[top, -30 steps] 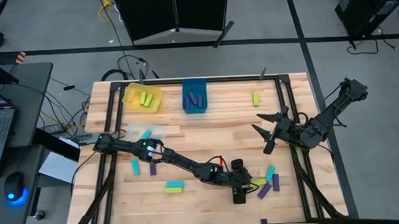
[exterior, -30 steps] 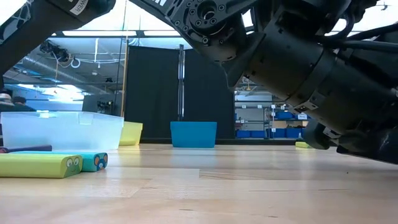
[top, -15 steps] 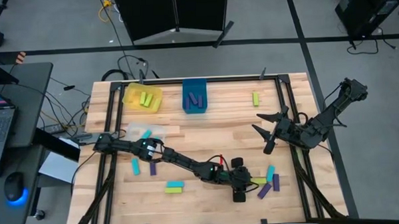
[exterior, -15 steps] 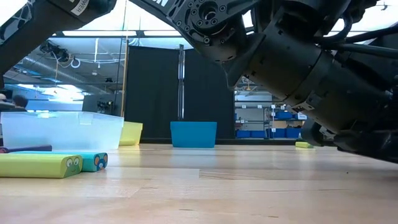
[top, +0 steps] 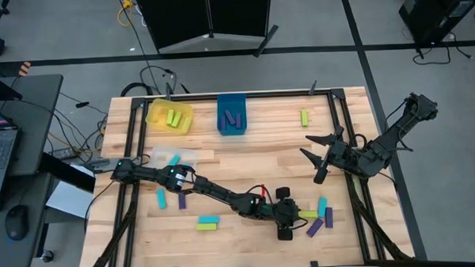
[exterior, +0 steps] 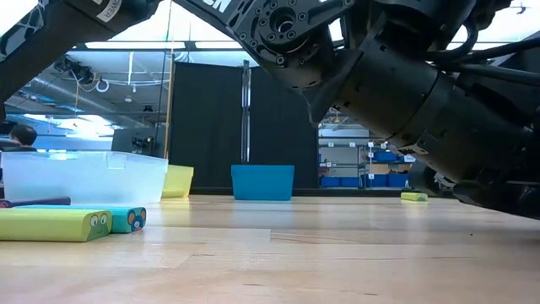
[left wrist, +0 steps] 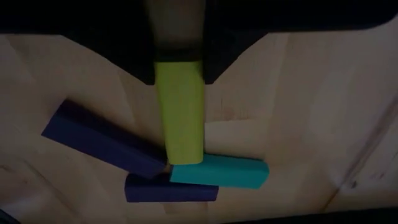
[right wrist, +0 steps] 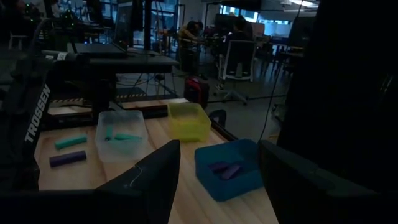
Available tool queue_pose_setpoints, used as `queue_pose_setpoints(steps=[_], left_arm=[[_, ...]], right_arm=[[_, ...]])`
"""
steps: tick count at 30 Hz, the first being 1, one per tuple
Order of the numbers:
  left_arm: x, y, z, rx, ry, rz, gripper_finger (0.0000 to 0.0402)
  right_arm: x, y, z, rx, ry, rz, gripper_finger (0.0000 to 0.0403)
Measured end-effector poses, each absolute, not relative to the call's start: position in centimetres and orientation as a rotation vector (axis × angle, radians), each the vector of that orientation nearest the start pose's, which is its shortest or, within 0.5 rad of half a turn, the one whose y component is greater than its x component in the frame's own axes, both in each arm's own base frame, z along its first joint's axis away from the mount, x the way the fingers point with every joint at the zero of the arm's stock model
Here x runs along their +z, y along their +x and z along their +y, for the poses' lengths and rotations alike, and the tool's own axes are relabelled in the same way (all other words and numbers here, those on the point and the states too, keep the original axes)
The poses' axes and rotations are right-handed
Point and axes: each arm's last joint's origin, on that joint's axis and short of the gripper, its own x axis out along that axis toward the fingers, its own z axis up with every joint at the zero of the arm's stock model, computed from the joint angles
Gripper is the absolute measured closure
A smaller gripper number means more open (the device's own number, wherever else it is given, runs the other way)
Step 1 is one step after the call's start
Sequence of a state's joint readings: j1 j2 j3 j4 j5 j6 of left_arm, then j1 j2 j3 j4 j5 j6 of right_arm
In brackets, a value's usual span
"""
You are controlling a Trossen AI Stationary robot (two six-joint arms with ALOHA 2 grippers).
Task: Sort blocks
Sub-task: Put the green block into the yellow bin
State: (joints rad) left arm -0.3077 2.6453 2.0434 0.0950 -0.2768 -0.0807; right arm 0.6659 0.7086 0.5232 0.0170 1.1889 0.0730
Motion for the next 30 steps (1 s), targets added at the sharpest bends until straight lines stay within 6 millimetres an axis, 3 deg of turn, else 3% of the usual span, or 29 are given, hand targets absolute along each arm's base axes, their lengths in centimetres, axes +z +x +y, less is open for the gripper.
queue_pose_setpoints(steps=[7,30], left_arm=[[9.7,54.6,-16.4,0.011,0.076,0.496,0.0288],[15.8,53.6,-14.6,0.164,0.174,0.538,0.0289]], right_arm=[[27.8,13.3,7.0,-0.524,-0.072,0.077,0.0178],[28.5,12.5,6.4,-0.524,-0.067,0.052,0.0178]])
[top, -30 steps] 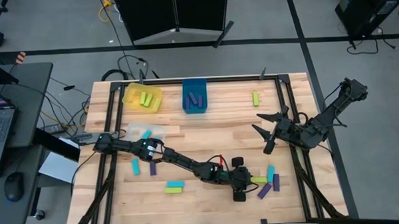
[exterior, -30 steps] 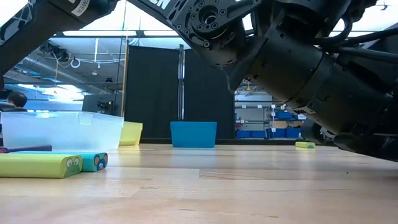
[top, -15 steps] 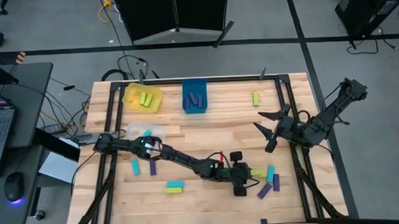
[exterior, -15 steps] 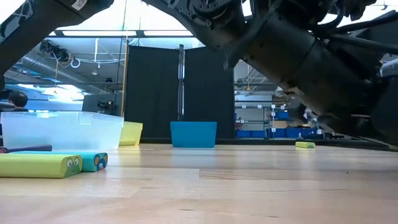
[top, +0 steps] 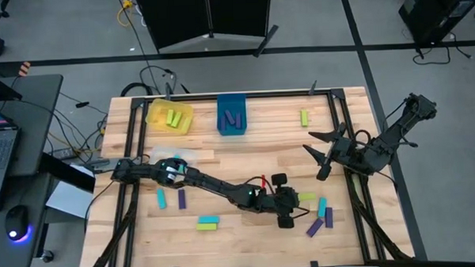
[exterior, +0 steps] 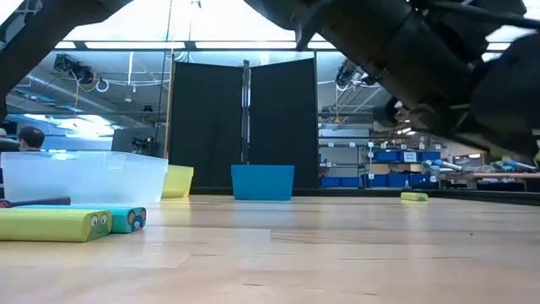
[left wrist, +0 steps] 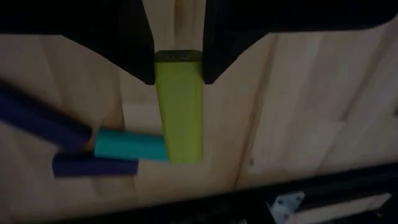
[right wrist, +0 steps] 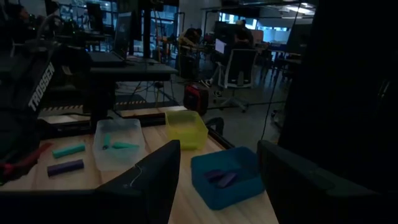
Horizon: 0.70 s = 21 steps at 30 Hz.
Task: Sort blocks
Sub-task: Put the green block into the yellow bin
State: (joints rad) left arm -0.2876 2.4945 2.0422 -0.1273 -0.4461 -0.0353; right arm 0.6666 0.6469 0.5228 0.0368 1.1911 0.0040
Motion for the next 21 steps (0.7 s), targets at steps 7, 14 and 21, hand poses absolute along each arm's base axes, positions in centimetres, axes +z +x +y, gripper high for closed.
queue_pose_setpoints(steps=[7,14,21], left_arm=[[17.0,53.3,-14.1,0.157,0.167,0.543,0.0289],[17.2,51.2,-12.9,0.183,0.132,0.515,0.0289],[18.2,46.4,-10.1,0.242,0.059,0.431,0.0289]], right_arm=[[28.6,12.4,6.4,-0.526,-0.069,0.050,0.0178],[28.6,12.3,6.3,-0.527,-0.072,0.052,0.0178],[28.6,12.3,6.3,-0.528,-0.070,0.050,0.0178]])
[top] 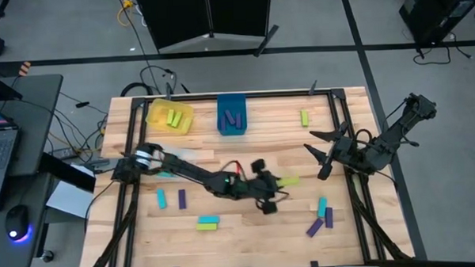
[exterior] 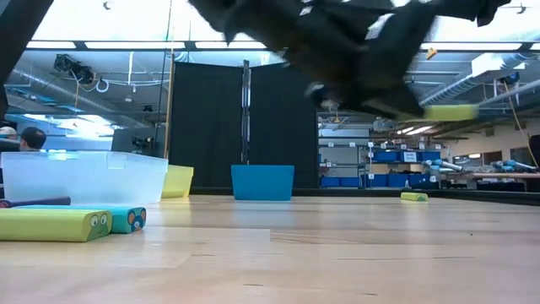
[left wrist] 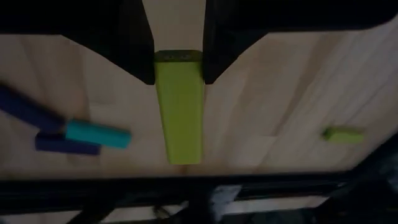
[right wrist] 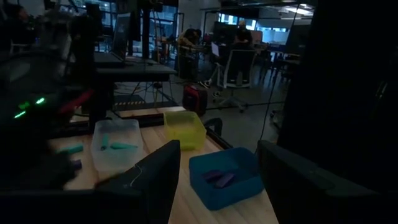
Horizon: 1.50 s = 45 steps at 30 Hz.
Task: Sort blocks
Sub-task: Put the green block into the yellow bin
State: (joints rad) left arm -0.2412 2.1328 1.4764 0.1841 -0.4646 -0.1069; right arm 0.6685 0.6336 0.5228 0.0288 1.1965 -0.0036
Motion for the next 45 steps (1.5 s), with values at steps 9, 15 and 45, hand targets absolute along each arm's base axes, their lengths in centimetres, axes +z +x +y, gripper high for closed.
queue_pose_setpoints(steps=[9,15,45], left_arm=[[20.9,38.2,-6.1,0.383,0.061,0.425,0.0289],[23.3,31.5,-3.2,0.544,0.028,0.379,0.0289],[19.9,17.9,12.2,1.157,-0.342,0.568,0.0288]], right_arm=[[28.6,12.2,6.2,-0.531,-0.063,0.047,0.0178],[28.6,12.2,6.2,-0.539,-0.043,0.041,0.0178],[29.5,12.9,4.7,-0.670,-0.037,0.003,0.0178]])
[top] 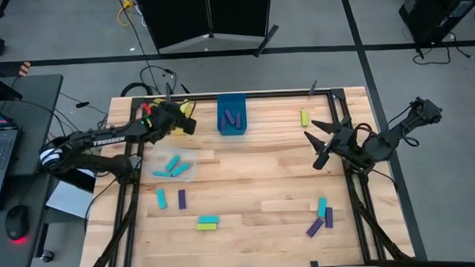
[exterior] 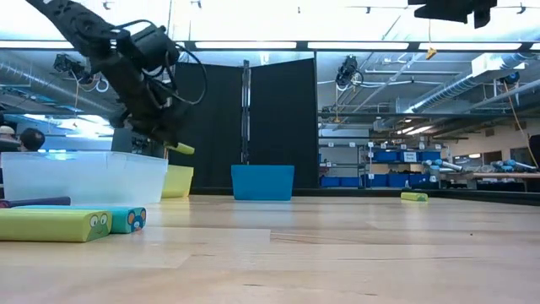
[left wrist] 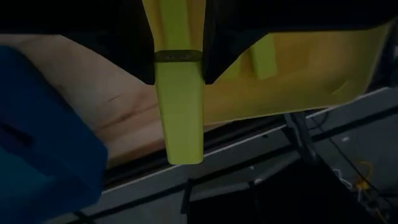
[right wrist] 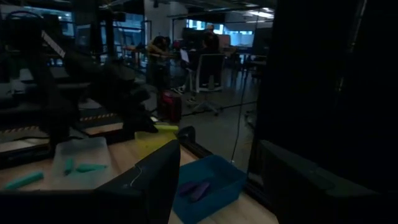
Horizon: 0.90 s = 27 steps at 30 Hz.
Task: Sort blocks
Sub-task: Put the green block into the yellow bin
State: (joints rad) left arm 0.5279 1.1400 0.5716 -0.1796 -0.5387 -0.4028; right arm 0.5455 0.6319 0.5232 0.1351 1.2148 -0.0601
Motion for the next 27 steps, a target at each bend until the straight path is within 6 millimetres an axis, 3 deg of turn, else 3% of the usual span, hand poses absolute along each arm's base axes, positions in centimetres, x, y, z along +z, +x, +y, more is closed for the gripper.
queue_pose_setpoints(steps=[8,16,27], left_arm=[[18.0,16.4,13.1,1.131,-0.433,0.599,0.0288],[17.6,15.9,13.3,1.136,-0.442,0.620,0.0286],[17.6,15.9,13.3,1.152,-0.431,0.622,0.0223]], right_arm=[[29.5,13.0,4.4,-0.688,-0.026,-0.004,0.0178],[29.9,13.0,4.4,-0.689,-0.002,-0.032,0.0178],[29.9,13.0,4.4,-0.689,0.024,-0.042,0.0178]])
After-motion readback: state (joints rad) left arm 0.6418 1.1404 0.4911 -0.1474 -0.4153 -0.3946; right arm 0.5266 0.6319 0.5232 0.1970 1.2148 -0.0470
